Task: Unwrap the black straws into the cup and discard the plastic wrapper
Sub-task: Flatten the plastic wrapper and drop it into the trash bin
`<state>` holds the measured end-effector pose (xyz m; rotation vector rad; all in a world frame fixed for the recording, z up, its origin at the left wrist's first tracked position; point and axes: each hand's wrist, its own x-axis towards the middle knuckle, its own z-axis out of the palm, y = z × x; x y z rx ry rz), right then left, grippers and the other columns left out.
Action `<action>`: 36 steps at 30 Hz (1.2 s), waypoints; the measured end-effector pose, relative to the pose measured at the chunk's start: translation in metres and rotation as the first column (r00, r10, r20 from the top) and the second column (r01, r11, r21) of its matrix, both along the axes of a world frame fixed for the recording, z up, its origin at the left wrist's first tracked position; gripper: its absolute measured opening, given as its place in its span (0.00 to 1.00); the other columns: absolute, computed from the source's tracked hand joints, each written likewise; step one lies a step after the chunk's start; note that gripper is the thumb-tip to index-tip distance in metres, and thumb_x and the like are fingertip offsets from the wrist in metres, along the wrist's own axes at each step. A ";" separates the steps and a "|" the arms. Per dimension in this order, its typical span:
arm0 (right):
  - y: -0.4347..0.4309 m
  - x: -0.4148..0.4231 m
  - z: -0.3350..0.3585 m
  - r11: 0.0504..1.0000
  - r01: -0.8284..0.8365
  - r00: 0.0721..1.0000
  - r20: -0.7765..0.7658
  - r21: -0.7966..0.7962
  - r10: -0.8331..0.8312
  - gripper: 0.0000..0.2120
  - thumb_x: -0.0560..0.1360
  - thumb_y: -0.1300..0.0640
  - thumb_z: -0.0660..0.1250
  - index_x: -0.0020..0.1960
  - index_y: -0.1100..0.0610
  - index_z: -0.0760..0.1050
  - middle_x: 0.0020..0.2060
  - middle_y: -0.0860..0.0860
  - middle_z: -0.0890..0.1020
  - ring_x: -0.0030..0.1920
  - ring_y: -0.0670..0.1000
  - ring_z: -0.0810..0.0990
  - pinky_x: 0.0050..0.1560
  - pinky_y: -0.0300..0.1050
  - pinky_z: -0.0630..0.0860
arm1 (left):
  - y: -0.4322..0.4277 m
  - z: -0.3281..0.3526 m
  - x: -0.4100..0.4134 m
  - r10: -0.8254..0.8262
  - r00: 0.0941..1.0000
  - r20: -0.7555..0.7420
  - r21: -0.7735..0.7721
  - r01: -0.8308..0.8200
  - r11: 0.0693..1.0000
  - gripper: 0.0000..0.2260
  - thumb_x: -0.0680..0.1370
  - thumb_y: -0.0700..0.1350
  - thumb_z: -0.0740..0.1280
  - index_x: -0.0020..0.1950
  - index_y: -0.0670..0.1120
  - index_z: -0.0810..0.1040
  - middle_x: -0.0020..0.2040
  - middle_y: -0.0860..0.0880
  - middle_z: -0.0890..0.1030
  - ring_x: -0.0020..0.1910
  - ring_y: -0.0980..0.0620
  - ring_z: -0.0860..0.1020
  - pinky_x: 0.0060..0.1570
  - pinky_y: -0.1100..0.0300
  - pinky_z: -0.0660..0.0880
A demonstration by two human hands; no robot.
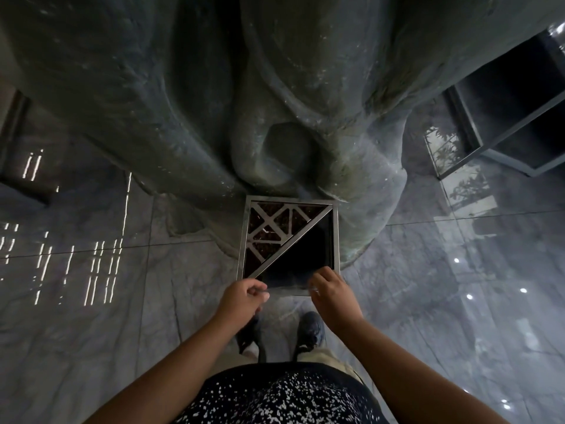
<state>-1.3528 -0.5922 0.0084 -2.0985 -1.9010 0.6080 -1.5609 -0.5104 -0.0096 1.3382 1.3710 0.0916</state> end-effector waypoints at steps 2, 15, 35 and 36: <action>0.004 0.000 -0.007 0.997 0.027 1.000 -0.004 -0.077 -0.028 0.04 0.76 0.63 0.69 0.51 0.59 0.81 0.49 0.53 0.80 0.48 0.54 0.80 0.47 0.49 0.81 | 0.002 -0.002 0.002 -0.015 1.000 0.002 -0.031 0.015 0.999 0.11 0.76 0.41 0.70 0.58 0.49 0.78 0.45 0.49 0.82 0.39 0.53 0.82 0.35 0.64 0.77; 0.018 0.001 -0.018 0.975 0.120 0.992 -0.002 -0.188 -0.123 0.08 0.80 0.59 0.62 0.56 0.56 0.79 0.52 0.51 0.78 0.50 0.52 0.79 0.49 0.46 0.79 | 0.013 -0.011 0.018 -0.108 0.990 -0.093 0.167 0.123 0.978 0.06 0.78 0.43 0.66 0.53 0.45 0.82 0.37 0.47 0.83 0.34 0.47 0.83 0.43 0.53 0.80; 0.017 0.003 -0.026 0.942 0.143 0.987 -0.028 -0.302 -0.158 0.10 0.82 0.60 0.59 0.57 0.57 0.78 0.53 0.53 0.78 0.48 0.54 0.79 0.50 0.51 0.80 | 0.016 -0.024 0.023 -0.156 0.975 -0.160 0.203 0.187 0.961 0.09 0.80 0.41 0.62 0.53 0.44 0.82 0.39 0.46 0.83 0.39 0.45 0.81 0.45 0.52 0.80; 0.019 0.004 -0.024 0.946 0.143 0.987 -0.025 -0.291 -0.157 0.10 0.82 0.60 0.59 0.56 0.57 0.78 0.52 0.54 0.78 0.48 0.54 0.79 0.49 0.52 0.80 | 0.017 -0.023 0.023 -0.159 0.975 -0.155 0.217 0.191 0.957 0.09 0.80 0.41 0.62 0.52 0.44 0.82 0.37 0.49 0.81 0.38 0.47 0.80 0.44 0.52 0.79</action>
